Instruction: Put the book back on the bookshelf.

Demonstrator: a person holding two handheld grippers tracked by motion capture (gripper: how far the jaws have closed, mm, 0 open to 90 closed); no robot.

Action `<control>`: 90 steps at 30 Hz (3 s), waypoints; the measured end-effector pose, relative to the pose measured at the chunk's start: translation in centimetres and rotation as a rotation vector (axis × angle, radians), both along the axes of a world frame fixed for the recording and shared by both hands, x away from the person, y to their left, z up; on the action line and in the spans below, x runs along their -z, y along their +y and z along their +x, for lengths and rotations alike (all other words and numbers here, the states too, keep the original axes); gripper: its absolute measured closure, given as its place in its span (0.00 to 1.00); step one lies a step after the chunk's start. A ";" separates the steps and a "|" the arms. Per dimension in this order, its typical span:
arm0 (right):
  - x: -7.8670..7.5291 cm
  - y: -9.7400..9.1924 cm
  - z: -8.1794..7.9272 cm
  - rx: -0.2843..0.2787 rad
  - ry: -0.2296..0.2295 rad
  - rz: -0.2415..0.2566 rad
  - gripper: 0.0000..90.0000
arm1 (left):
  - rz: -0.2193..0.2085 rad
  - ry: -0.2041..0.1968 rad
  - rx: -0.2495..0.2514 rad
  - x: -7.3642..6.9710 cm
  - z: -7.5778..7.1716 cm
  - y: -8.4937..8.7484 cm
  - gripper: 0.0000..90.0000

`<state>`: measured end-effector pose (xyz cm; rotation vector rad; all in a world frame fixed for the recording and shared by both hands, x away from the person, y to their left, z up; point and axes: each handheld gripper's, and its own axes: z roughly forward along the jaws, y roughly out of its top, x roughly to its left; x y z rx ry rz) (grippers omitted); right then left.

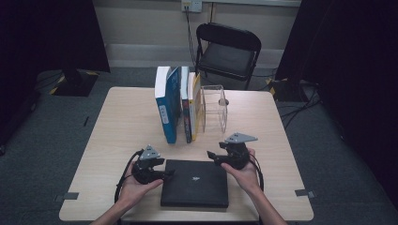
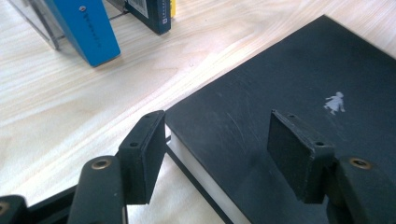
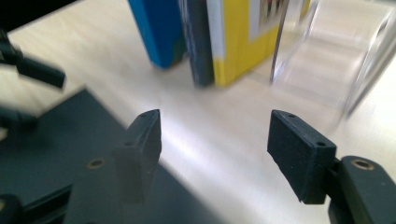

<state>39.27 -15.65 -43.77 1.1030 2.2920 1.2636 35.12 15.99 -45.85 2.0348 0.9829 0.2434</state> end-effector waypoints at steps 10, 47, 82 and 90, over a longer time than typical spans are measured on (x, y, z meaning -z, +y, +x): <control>3.3 -1.0 -1.9 -0.015 0.076 0.008 0.30 | -0.002 0.045 0.006 1.0 -0.2 -0.9 0.35; 3.7 -3.5 -4.8 -0.028 0.042 -0.007 0.34 | -0.021 0.021 0.054 1.2 3.5 -4.8 0.42; 3.2 -5.8 -9.6 0.057 0.111 -0.004 0.22 | -0.032 0.041 0.089 1.2 4.8 -5.4 0.43; 3.2 -8.1 -9.3 0.201 0.096 -0.016 0.55 | -0.031 0.030 0.098 1.1 4.4 -4.9 0.48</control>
